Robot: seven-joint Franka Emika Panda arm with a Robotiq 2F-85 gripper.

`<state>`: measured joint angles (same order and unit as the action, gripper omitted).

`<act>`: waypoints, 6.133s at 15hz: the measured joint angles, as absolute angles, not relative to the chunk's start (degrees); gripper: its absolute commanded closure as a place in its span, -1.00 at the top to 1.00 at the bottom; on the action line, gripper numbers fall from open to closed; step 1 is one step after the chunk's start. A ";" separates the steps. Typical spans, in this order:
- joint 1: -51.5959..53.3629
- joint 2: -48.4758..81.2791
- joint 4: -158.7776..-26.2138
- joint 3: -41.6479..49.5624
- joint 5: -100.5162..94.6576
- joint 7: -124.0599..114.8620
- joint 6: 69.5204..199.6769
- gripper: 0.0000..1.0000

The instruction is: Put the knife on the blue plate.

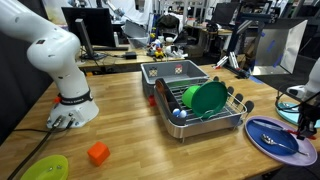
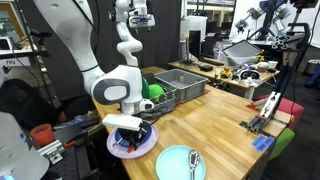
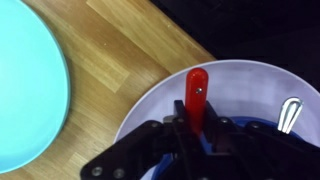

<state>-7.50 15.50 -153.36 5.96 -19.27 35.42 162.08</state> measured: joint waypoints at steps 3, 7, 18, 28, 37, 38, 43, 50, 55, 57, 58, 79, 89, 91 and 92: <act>-8.40 12.10 -154.28 5.23 -17.23 36.01 161.92 -0.91; -10.02 6.03 -155.90 6.17 -12.80 35.72 162.00 -0.91; -14.80 1.60 -159.09 13.41 16.11 35.97 161.94 -0.91; -14.82 9.63 -158.58 13.14 32.33 36.47 160.77 -0.91; -11.85 11.87 -155.65 12.32 31.90 34.50 160.80 -0.62; -11.81 11.87 -155.53 12.32 31.90 34.48 160.80 -0.62; -11.81 11.88 -155.53 12.32 31.91 34.48 160.80 -0.62; -11.85 12.03 -155.34 12.45 31.90 34.46 160.15 -0.91; -11.95 14.89 -151.58 14.70 28.87 33.59 152.84 -0.91; -13.67 16.81 -148.77 14.59 24.04 30.79 150.04 -0.91; -14.58 17.72 -147.31 14.52 21.80 29.42 149.05 -0.91; -20.11 27.37 -132.03 10.71 11.96 23.98 139.81 0.18; -22.67 21.71 -135.53 9.75 12.61 28.86 139.51 1.00; -23.09 18.33 -138.25 9.96 12.70 29.26 139.51 1.00; -23.23 16.53 -139.86 10.08 12.76 29.35 139.48 1.00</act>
<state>-23.23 16.53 -139.86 10.08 12.76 29.35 139.48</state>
